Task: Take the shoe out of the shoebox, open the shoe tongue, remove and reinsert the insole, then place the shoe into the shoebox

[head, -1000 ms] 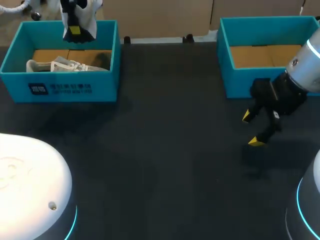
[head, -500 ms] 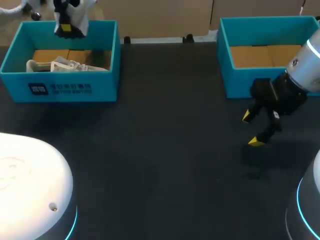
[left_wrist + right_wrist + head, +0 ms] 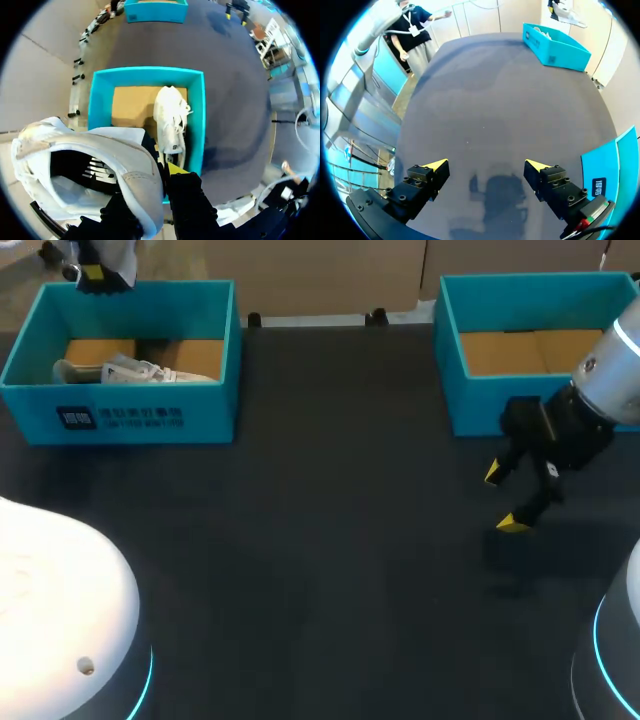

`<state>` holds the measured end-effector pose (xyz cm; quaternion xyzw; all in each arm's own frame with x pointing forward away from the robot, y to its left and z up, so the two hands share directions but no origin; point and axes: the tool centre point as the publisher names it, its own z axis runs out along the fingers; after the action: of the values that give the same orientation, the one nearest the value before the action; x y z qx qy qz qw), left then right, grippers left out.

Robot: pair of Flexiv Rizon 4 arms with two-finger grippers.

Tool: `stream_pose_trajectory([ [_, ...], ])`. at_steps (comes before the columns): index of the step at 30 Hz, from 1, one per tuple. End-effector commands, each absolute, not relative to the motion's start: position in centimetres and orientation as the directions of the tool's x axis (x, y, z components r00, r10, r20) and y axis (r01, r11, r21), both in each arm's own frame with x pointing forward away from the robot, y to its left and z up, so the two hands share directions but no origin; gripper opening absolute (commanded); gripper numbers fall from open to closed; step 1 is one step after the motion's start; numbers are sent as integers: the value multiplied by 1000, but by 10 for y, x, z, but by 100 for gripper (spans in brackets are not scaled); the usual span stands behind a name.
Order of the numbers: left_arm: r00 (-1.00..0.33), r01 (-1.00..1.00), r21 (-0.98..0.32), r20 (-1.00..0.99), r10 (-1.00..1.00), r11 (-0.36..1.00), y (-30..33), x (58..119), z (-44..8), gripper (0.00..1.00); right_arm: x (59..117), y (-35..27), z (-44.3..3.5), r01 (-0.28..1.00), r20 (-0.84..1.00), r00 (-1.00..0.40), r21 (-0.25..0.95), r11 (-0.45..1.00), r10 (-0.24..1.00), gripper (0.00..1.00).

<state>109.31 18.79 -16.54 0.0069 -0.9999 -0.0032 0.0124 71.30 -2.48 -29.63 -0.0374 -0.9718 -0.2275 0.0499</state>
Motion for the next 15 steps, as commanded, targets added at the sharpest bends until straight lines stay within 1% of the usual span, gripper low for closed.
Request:
stream_pose_trajectory([
  [1, -994, 106, -2, 32, 106, 994, 201, 1105, -168, 0, 712, -25, -297, 95, 112, -992, 437, 895, 51, 100],
  [3, -976, 218, 6, 18, 217, 976, 209, 1104, -169, 0, 712, -25, -297, 95, 112, -992, 437, 895, 51, 100],
  [8, -880, 472, 124, 6, 475, 873, 233, 1098, -167, 0, 712, -25, -297, 95, 112, -992, 437, 895, 51, 100],
  [9, -873, 484, 140, 6, 488, 864, 239, 1099, -166, 0, 712, -25, -297, 95, 112, -992, 437, 895, 51, 100],
  [15, -873, 484, 140, 6, 488, 864, 239, 1099, -166, 0, 712, -25, -297, 95, 112, -992, 437, 895, 51, 100],
])
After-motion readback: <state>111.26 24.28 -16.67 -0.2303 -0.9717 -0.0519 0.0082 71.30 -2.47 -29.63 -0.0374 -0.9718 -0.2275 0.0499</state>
